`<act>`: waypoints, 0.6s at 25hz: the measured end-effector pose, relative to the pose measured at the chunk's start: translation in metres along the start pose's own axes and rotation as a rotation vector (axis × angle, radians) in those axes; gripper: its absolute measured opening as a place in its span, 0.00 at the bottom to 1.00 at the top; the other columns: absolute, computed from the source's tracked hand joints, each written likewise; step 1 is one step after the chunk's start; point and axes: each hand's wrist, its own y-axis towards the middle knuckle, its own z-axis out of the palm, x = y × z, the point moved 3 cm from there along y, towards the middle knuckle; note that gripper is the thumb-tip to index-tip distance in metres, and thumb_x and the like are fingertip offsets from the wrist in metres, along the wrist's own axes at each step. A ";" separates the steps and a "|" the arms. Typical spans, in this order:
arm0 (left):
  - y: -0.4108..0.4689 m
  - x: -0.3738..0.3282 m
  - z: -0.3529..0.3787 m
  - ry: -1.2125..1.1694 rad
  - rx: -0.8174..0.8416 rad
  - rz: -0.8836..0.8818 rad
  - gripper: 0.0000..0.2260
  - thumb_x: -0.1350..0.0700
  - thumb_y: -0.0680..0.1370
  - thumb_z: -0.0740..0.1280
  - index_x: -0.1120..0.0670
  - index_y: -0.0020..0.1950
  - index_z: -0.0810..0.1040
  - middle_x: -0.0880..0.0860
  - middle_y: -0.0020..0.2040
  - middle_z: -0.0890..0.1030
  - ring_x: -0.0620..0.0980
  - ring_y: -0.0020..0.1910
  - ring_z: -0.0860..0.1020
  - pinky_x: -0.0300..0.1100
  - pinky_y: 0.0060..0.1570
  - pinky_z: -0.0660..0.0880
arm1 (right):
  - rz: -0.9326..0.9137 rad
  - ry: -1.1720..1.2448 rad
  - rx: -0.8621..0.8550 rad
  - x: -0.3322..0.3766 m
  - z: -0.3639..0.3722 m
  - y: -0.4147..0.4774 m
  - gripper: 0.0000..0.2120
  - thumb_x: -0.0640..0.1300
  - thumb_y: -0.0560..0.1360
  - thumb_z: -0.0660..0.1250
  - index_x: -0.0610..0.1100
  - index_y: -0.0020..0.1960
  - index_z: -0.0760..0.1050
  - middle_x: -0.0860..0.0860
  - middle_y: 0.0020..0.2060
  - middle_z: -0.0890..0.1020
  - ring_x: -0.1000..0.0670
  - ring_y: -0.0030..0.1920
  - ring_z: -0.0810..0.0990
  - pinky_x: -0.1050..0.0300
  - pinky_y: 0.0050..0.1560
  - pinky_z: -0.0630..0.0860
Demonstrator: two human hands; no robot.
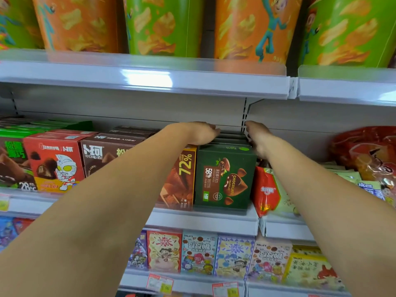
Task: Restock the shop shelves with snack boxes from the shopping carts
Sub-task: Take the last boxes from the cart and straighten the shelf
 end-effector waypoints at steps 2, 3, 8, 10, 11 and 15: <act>0.009 -0.003 0.006 -0.006 0.041 0.005 0.25 0.43 0.85 0.47 0.53 0.78 0.61 0.56 0.78 0.63 0.55 0.76 0.62 0.51 0.75 0.56 | 0.000 -0.014 0.008 0.000 0.002 0.007 0.21 0.46 0.84 0.50 0.40 0.75 0.61 0.44 0.73 0.67 0.45 0.69 0.69 0.60 0.51 0.65; 0.011 -0.004 0.008 -0.012 0.075 0.004 0.25 0.43 0.85 0.47 0.53 0.78 0.61 0.56 0.78 0.63 0.54 0.76 0.62 0.50 0.75 0.56 | 0.002 -0.010 0.021 0.001 0.002 0.007 0.20 0.45 0.84 0.50 0.40 0.74 0.63 0.43 0.71 0.70 0.44 0.66 0.72 0.61 0.50 0.68; 0.008 -0.013 0.009 -0.039 0.145 -0.026 0.24 0.44 0.85 0.46 0.53 0.78 0.62 0.56 0.77 0.64 0.54 0.75 0.63 0.48 0.73 0.56 | -0.042 -0.015 -0.006 -0.002 0.007 0.016 0.14 0.44 0.83 0.54 0.43 0.65 0.70 0.42 0.51 0.78 0.48 0.42 0.74 0.68 0.24 0.67; 0.005 -0.015 0.009 -0.037 0.144 -0.041 0.23 0.45 0.85 0.47 0.54 0.77 0.62 0.56 0.76 0.65 0.54 0.75 0.64 0.47 0.72 0.57 | -0.084 -0.033 0.006 -0.004 0.007 0.022 0.17 0.44 0.82 0.54 0.41 0.69 0.69 0.40 0.67 0.73 0.51 0.51 0.68 0.62 0.34 0.67; 0.002 -0.017 0.009 -0.035 0.143 -0.042 0.23 0.45 0.85 0.47 0.54 0.77 0.62 0.56 0.77 0.65 0.54 0.75 0.63 0.47 0.72 0.57 | -0.082 -0.036 0.009 -0.005 0.007 0.022 0.19 0.44 0.82 0.54 0.39 0.71 0.68 0.40 0.69 0.71 0.51 0.52 0.67 0.61 0.36 0.67; -0.014 -0.019 0.005 -0.063 0.106 -0.049 0.24 0.44 0.85 0.47 0.53 0.78 0.60 0.56 0.78 0.62 0.54 0.77 0.60 0.49 0.75 0.54 | 0.014 0.107 0.016 -0.007 0.002 0.008 0.16 0.46 0.83 0.53 0.42 0.66 0.69 0.41 0.55 0.78 0.46 0.47 0.76 0.63 0.38 0.73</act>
